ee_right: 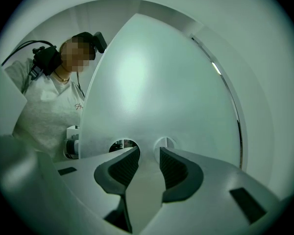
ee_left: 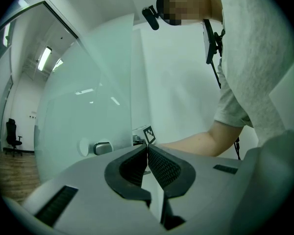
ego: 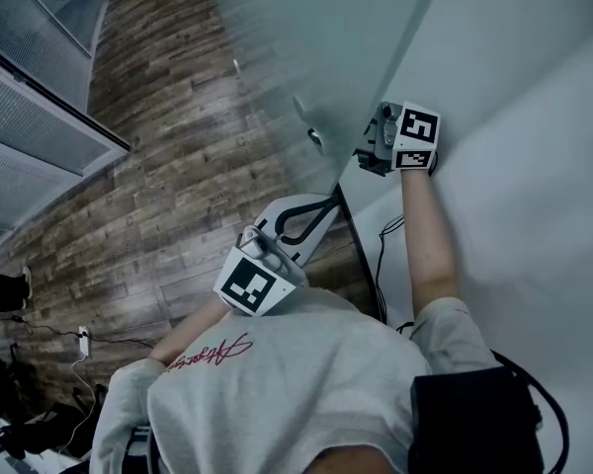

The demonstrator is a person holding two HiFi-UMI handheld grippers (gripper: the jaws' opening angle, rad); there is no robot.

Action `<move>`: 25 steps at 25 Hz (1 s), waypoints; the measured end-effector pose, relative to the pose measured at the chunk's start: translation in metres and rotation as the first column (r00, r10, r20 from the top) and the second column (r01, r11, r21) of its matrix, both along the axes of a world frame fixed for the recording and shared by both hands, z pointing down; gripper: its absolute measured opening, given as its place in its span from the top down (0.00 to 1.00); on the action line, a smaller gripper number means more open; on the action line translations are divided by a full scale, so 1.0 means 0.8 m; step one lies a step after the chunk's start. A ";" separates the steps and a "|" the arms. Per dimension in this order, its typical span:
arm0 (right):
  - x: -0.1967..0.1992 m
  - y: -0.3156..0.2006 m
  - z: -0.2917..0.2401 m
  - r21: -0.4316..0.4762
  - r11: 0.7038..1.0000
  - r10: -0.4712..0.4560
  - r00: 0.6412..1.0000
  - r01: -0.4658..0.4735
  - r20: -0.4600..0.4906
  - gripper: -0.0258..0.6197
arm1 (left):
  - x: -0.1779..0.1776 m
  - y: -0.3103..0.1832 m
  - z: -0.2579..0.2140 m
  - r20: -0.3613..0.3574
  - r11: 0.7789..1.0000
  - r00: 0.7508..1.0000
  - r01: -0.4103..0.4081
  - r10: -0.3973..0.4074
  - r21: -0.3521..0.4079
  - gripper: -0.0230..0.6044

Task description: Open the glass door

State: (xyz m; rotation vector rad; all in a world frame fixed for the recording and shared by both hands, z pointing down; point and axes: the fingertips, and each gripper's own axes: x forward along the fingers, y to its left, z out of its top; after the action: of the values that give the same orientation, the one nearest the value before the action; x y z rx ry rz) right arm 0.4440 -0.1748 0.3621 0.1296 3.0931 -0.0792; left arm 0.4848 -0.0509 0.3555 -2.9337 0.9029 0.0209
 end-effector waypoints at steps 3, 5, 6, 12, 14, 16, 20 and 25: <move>0.011 -0.006 -0.001 0.031 0.996 0.087 0.996 -0.088 0.013 0.74 | -0.002 -0.004 0.001 -0.010 1.000 1.000 -0.001 0.001 -0.014 0.93; 0.022 -0.010 0.000 0.057 0.984 0.167 0.986 -0.168 0.012 0.77 | -0.004 -0.007 0.000 -0.014 1.000 1.000 -0.005 0.005 -0.019 0.93; 0.029 -0.010 0.001 0.068 0.977 0.203 0.979 -0.203 0.010 0.78 | -0.004 -0.007 0.000 -0.015 1.000 1.000 -0.008 0.007 -0.022 0.93; 0.067 0.008 0.006 0.086 0.923 0.375 0.927 -0.376 0.033 0.88 | -0.003 -0.011 0.007 -0.019 0.998 0.999 -0.049 0.049 -0.029 0.93; 0.078 0.020 0.010 0.083 0.899 0.429 0.903 -0.430 0.034 0.89 | -0.003 -0.012 0.009 -0.027 0.997 0.998 -0.064 0.063 -0.036 0.93; 0.089 0.033 0.011 0.075 0.873 0.481 0.876 -0.482 0.036 0.90 | -0.006 -0.013 0.007 -0.036 0.996 0.997 -0.076 0.074 -0.038 0.93; 0.105 0.063 0.007 0.069 0.802 0.591 0.805 -0.594 0.051 0.91 | -0.014 -0.012 0.000 -0.039 0.995 0.994 -0.100 0.099 -0.023 0.93; 0.102 0.102 0.002 0.072 0.705 0.706 0.708 -0.706 0.033 0.92 | -0.025 -0.009 -0.003 -0.053 0.991 0.990 -0.133 0.132 -0.021 0.93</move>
State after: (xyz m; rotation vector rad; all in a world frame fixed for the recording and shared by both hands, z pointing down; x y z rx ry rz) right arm 0.5253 -0.0934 0.3640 -1.0548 2.8937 0.0751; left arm 0.4649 -0.0579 0.3528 -3.0242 0.7171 0.0937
